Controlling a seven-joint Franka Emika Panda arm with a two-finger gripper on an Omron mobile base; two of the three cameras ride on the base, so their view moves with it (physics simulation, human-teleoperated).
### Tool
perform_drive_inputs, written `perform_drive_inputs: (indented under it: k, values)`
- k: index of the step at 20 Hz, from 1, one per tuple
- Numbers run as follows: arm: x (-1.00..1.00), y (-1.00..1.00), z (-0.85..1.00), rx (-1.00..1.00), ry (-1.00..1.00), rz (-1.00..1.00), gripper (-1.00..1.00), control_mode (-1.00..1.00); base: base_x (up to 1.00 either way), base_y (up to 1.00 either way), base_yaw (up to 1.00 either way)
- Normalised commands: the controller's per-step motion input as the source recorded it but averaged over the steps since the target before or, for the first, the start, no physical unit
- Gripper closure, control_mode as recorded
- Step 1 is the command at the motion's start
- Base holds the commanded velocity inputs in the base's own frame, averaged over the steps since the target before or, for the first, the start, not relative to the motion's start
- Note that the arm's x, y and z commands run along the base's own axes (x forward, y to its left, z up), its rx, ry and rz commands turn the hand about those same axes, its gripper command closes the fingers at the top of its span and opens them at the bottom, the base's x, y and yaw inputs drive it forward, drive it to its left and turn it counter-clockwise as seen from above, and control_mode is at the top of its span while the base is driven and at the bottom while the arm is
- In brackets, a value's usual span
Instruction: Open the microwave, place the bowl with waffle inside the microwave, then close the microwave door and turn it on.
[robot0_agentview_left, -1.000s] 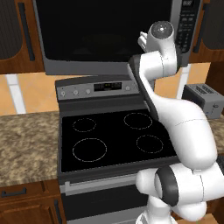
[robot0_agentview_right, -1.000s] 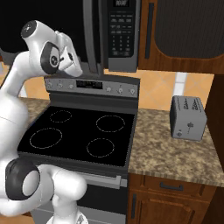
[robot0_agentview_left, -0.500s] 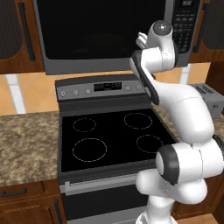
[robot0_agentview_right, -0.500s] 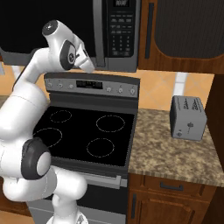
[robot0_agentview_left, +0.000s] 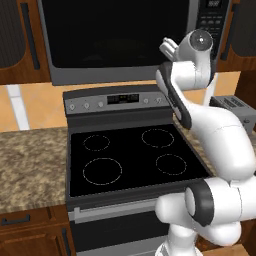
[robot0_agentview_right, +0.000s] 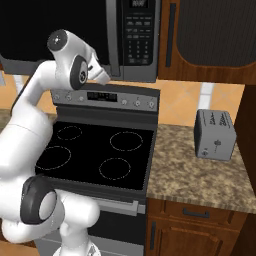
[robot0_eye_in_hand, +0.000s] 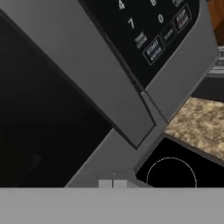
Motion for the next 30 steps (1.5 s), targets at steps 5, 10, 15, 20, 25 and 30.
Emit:
perform_drive_inputs:
  k: [5,10,15,20,25,30]
  values:
    - [-0.97,-0.13,0.65,0.17,-0.06,0.2,1.0,-1.0,0.0,0.0,0.0]
    - [-0.53,-0.63,0.24,0.27,-0.03,0.15,1.0,-1.0,0.0,0.0,0.0]
    - [-0.12,-0.4,0.0,0.17,-0.08,0.07,1.0,-1.0,0.0,0.0,0.0]
    - [0.04,-0.09,-0.11,0.03,-0.04,-0.04,1.0,-1.0,0.0,0.0,0.0]
    - [0.31,-0.24,-0.13,0.02,0.0,-0.08,1.0,-1.0,0.0,0.0,0.0]
    - [0.55,-0.33,0.0,0.06,0.0,-0.02,1.0,-1.0,0.0,0.0,0.0]
